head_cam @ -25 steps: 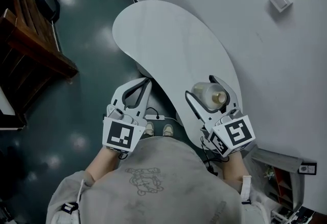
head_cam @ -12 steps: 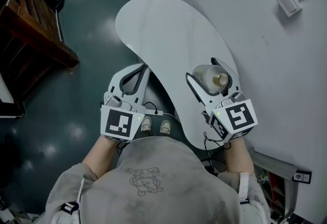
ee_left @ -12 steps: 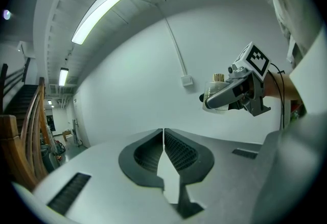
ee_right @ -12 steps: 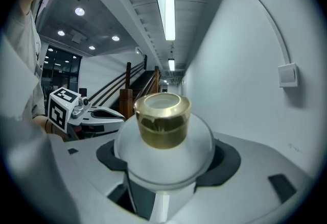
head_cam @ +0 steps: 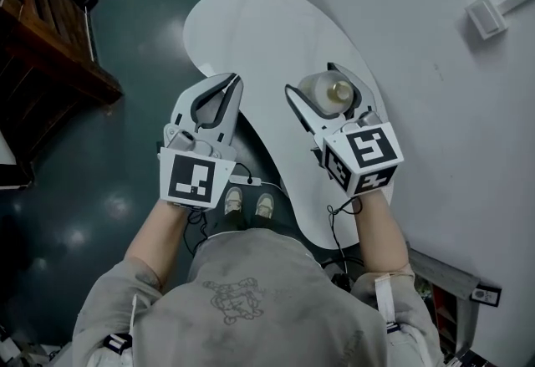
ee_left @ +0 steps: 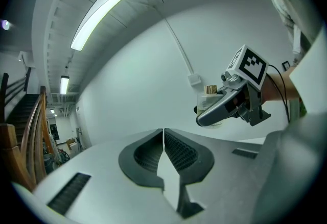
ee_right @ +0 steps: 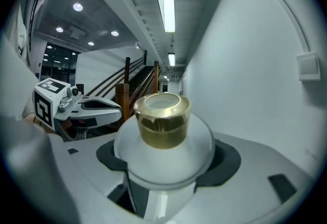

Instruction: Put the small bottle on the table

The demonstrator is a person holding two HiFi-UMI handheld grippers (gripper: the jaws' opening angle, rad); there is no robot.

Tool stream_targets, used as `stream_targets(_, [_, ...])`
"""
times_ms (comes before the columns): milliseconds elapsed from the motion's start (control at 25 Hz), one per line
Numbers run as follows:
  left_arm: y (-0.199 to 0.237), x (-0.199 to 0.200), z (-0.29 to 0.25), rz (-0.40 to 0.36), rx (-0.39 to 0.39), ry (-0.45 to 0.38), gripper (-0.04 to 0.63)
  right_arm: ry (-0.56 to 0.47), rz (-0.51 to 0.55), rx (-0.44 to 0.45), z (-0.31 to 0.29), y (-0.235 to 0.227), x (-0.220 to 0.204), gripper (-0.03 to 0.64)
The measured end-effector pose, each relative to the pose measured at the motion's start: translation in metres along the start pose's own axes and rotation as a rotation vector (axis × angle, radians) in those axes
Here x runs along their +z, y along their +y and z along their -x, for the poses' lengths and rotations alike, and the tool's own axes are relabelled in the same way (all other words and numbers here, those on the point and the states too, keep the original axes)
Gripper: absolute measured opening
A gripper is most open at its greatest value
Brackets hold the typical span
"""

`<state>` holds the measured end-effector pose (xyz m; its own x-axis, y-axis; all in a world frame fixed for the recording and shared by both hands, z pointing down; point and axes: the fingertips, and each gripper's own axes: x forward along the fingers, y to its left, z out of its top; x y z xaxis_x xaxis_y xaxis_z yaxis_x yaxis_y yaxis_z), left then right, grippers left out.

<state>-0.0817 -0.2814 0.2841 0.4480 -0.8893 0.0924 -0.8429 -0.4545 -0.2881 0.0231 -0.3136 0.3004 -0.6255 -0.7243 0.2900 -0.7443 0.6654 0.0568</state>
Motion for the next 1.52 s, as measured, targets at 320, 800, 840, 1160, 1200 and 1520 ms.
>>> stream_targets(320, [0.018, -0.045, -0.043, -0.106, 0.015, 0.048, 0.023, 0.079, 0.000, 0.002, -0.077, -0.020, -0.042, 0.344])
stream_targets(800, [0.023, -0.158, -0.097, 0.037, -0.065, 0.137, 0.023, 0.223, -0.035, 0.004, -0.172, -0.031, -0.150, 0.345])
stream_targets(840, [0.024, -0.167, -0.100, 0.056, -0.065, 0.138, 0.023, 0.234, -0.039, 0.004, -0.179, -0.031, -0.160, 0.345])
stream_targets(1160, [0.016, -0.224, -0.124, 0.016, -0.074, 0.152, 0.023, 0.300, -0.078, -0.001, -0.223, -0.037, -0.233, 0.345])
stream_targets(1200, [0.013, -0.233, -0.127, 0.033, -0.081, 0.159, 0.023, 0.310, -0.087, 0.000, -0.226, -0.035, -0.242, 0.345])
stream_targets(1520, [0.005, -0.285, -0.134, 0.130, -0.097, 0.216, 0.023, 0.355, -0.104, -0.018, -0.248, -0.032, -0.300, 0.345])
